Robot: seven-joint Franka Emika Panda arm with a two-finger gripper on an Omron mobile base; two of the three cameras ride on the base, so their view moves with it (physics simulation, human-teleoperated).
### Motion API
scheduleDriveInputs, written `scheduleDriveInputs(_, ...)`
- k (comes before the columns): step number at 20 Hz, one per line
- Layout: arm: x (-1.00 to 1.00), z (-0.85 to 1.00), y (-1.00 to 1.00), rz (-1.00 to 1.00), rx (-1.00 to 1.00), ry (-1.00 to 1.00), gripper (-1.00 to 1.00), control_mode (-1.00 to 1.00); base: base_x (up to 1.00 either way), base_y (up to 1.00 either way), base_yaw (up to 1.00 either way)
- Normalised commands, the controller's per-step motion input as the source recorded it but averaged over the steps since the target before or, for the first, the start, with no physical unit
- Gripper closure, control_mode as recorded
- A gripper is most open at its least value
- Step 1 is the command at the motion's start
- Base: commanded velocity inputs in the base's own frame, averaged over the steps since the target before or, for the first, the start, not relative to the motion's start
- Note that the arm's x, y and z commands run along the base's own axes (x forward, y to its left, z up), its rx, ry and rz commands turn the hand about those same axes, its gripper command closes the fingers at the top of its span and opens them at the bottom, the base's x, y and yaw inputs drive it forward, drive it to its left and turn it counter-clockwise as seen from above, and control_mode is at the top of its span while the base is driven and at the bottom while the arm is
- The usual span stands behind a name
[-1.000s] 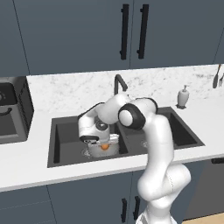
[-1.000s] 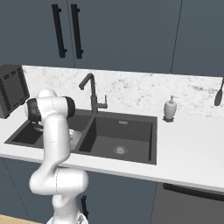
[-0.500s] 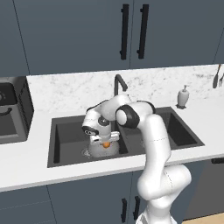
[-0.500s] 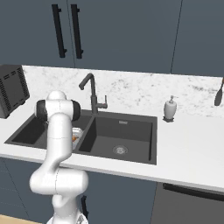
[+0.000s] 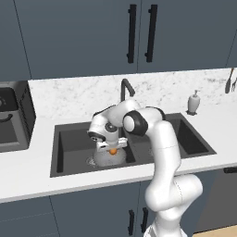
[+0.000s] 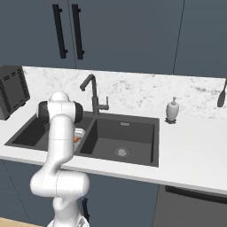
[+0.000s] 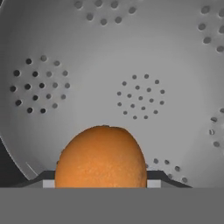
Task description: Put the colander in the sink, put the tangerine in the colander, and turn on the sink faucet and pour water over the colander.
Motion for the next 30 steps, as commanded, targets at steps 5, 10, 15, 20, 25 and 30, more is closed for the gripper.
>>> scheduleDriveInputs(5,-0.07,0.00,0.11,-0.01,-0.07,-0.03,-1.00,-1.00,0.00,0.00,0.00)
scheduleDriveInputs(10,-0.09,0.00,0.16,-0.01,-0.07,-0.03,-1.00,-1.00,0.00,0.00,0.00)
scheduleDriveInputs(15,-0.43,0.44,0.26,0.00,-0.02,-0.15,-1.00,-1.00,0.00,0.00,0.00)
scheduleDriveInputs(20,-0.66,0.98,0.27,0.00,0.00,-0.24,-1.00,-1.00,0.00,0.00,0.00)
scheduleDriveInputs(25,-0.56,1.00,0.01,0.00,0.00,-0.32,-1.00,-1.00,0.00,0.00,0.00)
scheduleDriveInputs(30,-0.45,1.00,0.00,0.09,-0.01,-0.16,-1.00,-1.00,0.00,0.00,0.00)
